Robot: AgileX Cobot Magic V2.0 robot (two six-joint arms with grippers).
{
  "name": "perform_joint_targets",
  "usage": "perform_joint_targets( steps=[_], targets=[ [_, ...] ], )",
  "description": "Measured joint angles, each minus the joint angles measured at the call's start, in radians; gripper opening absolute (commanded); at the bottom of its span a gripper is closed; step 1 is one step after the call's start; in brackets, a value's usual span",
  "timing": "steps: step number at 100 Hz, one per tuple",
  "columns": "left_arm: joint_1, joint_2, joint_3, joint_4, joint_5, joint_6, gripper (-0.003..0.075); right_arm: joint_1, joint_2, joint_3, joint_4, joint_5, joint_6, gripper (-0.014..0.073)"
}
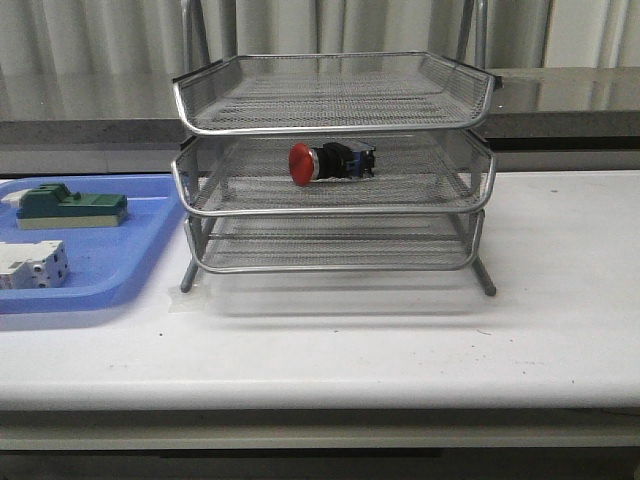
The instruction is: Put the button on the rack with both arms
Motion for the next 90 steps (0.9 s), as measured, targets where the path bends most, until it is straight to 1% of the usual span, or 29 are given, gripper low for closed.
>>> perform_joint_targets(
  steps=[27,47,90],
  targets=[
    [0.000,0.000,0.000,-0.033,-0.009,0.004,-0.0020,0.000,0.000,0.000,0.000,0.000,0.000,-0.0060],
    [0.000,0.000,0.000,-0.060,-0.009,0.064,-0.0020,0.000,0.000,0.000,0.000,0.000,0.000,-0.0060],
    [0.000,0.000,0.000,-0.064,-0.009,0.072,-0.0020,0.000,0.000,0.000,0.000,0.000,0.000,-0.0060]
  ],
)
